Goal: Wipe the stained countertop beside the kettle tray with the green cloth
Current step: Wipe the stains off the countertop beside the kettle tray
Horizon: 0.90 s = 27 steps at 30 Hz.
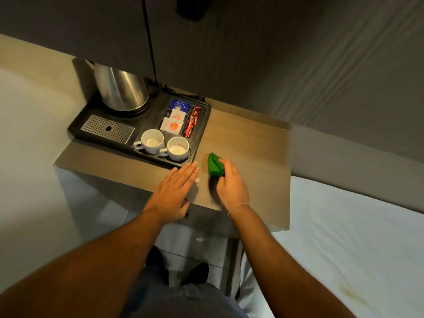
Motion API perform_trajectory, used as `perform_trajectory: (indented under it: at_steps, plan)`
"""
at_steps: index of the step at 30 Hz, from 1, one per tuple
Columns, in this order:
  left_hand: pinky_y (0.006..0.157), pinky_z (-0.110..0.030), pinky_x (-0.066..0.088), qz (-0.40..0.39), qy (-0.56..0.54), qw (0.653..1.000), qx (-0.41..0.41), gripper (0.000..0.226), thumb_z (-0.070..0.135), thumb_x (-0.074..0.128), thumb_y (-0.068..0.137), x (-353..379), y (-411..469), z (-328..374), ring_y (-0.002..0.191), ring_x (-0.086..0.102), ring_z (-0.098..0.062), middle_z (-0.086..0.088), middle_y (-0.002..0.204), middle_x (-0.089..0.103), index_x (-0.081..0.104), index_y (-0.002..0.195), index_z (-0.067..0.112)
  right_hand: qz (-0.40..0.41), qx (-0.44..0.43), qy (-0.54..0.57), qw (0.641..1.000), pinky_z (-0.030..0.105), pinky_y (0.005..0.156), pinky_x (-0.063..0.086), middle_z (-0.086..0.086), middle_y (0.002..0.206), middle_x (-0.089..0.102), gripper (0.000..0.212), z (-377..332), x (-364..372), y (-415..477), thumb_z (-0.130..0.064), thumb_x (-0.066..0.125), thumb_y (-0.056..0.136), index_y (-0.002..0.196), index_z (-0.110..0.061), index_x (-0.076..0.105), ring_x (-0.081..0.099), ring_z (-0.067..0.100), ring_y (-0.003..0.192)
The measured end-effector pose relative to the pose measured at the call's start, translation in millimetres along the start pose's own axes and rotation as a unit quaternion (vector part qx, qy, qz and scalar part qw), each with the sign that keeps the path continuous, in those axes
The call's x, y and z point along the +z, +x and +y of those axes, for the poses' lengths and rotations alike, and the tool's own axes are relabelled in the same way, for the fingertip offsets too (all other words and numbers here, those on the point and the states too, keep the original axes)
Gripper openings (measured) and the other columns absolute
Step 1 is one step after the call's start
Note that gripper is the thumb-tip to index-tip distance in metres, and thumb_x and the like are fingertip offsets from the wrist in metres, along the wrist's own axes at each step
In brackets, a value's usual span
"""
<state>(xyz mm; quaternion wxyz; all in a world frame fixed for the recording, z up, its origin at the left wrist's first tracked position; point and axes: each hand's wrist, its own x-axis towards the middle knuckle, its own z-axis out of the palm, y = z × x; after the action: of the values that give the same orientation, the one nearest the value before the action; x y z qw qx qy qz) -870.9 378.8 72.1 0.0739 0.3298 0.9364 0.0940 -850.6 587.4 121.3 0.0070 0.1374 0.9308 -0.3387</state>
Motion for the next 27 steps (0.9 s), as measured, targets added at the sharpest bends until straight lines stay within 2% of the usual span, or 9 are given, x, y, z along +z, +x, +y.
perform_trajectory:
  at_steps: [2, 4, 7, 10, 13, 15, 18, 22, 27]
  plan:
    - [0.138, -0.048, 0.005, 0.067, -0.004, 0.997, -0.037, 0.108, 0.032, 0.066, 0.092, -23, 2, -7, 0.17, -0.006, -0.021, -0.005, 0.185, -0.006, -0.002, 0.175, 0.02, 0.044, -0.03, 0.017, 0.998, 0.049, 0.115, 0.05, 0.009, 0.158, 0.055, 0.058, -23, -8, 19, 0.003, 0.048, 0.098, 0.153, -0.017, 0.052, 0.057, 0.033, 0.14]
    - [0.138, -0.051, 0.01, 0.133, -0.01, 0.985, -0.114, 0.097, 0.029, 0.055, 0.092, -42, 2, -15, 0.171, 0.002, -0.023, -0.007, 0.185, 0.005, 0.007, 0.175, 0.018, 0.06, -0.071, 0.042, 0.995, 0.048, 0.119, 0.048, 0.007, 0.16, 0.053, 0.061, -47, -10, 36, 0.004, 0.048, 0.097, 0.155, -0.016, 0.05, 0.053, 0.03, 0.146]
    - [0.138, -0.052, 0.01, 0.168, -0.007, 0.959, -0.228, 0.093, 0.027, 0.044, 0.089, -66, -11, -34, 0.171, 0.005, -0.025, -0.008, 0.185, 0.007, 0.011, 0.175, 0.015, 0.053, -0.163, 0.084, 0.982, 0.043, 0.124, 0.042, 0.012, 0.157, 0.056, 0.064, -88, 5, 52, 0.008, 0.051, 0.092, 0.154, -0.009, 0.052, 0.051, 0.03, 0.148]
    - [0.138, -0.053, 0.011, 0.168, 0.003, 0.936, -0.311, 0.094, 0.028, 0.046, 0.089, -71, -53, -51, 0.171, 0.005, -0.026, -0.009, 0.185, 0.006, 0.012, 0.175, 0.011, -0.007, -0.251, 0.114, 0.961, 0.04, 0.125, 0.04, 0.016, 0.15, 0.059, 0.064, -128, 37, 42, 0.009, 0.06, 0.086, 0.149, -0.005, 0.056, 0.053, 0.033, 0.143]
    - [0.138, -0.052, 0.008, 0.147, 0.009, 0.907, -0.394, 0.091, 0.032, 0.05, 0.1, -63, -110, -63, 0.171, -0.001, -0.025, -0.008, 0.185, -0.003, 0.003, 0.175, 0.012, -0.087, -0.305, 0.095, 0.944, 0.046, 0.129, 0.034, 0.023, 0.158, 0.051, 0.062, -166, 79, 9, 0.01, 0.061, 0.09, 0.151, 0.0, 0.053, 0.046, 0.04, 0.151]
    - [0.138, -0.05, 0.003, 0.132, 0.013, 0.889, -0.438, 0.088, 0.036, 0.048, 0.107, -57, -157, -66, 0.17, -0.011, -0.024, -0.006, 0.184, -0.013, -0.006, 0.174, 0.015, -0.139, -0.347, 0.068, 0.925, 0.048, 0.124, 0.039, 0.02, 0.162, 0.048, 0.061, -190, 104, -29, 0.006, 0.062, 0.093, 0.153, -0.004, 0.052, 0.046, 0.04, 0.151]
    - [0.138, -0.047, -0.001, 0.128, -0.006, 0.876, -0.465, 0.085, 0.037, 0.041, 0.11, -49, -210, -65, 0.168, -0.018, -0.021, -0.004, 0.182, -0.02, -0.011, 0.174, 0.019, -0.15, -0.383, 0.04, 0.911, 0.049, 0.113, 0.053, 0.01, 0.158, 0.052, 0.058, -208, 137, -75, -0.001, 0.062, 0.096, 0.152, -0.012, 0.053, 0.056, 0.034, 0.141]
    - [0.138, -0.046, -0.005, 0.102, -0.022, 0.82, -0.563, 0.085, 0.038, 0.035, 0.11, -22, -316, -46, 0.167, -0.023, -0.022, -0.005, 0.179, -0.028, -0.021, 0.171, 0.017, -0.219, -0.411, 0.019, 0.885, 0.047, 0.117, 0.048, 0.005, 0.161, 0.051, 0.06, -233, 185, -158, 0.002, 0.057, 0.098, 0.155, -0.017, 0.052, 0.052, 0.03, 0.146]
    - [0.138, -0.046, -0.006, 0.118, -0.1, 0.743, -0.651, 0.085, 0.036, 0.034, 0.107, 42, -483, 14, 0.167, -0.023, -0.019, -0.001, 0.18, -0.028, -0.019, 0.171, 0.019, -0.346, -0.44, -0.033, 0.828, 0.048, 0.117, 0.05, 0.007, 0.154, 0.056, 0.062, -256, 257, -289, 0.006, 0.055, 0.096, 0.152, -0.02, 0.054, 0.058, 0.032, 0.14]
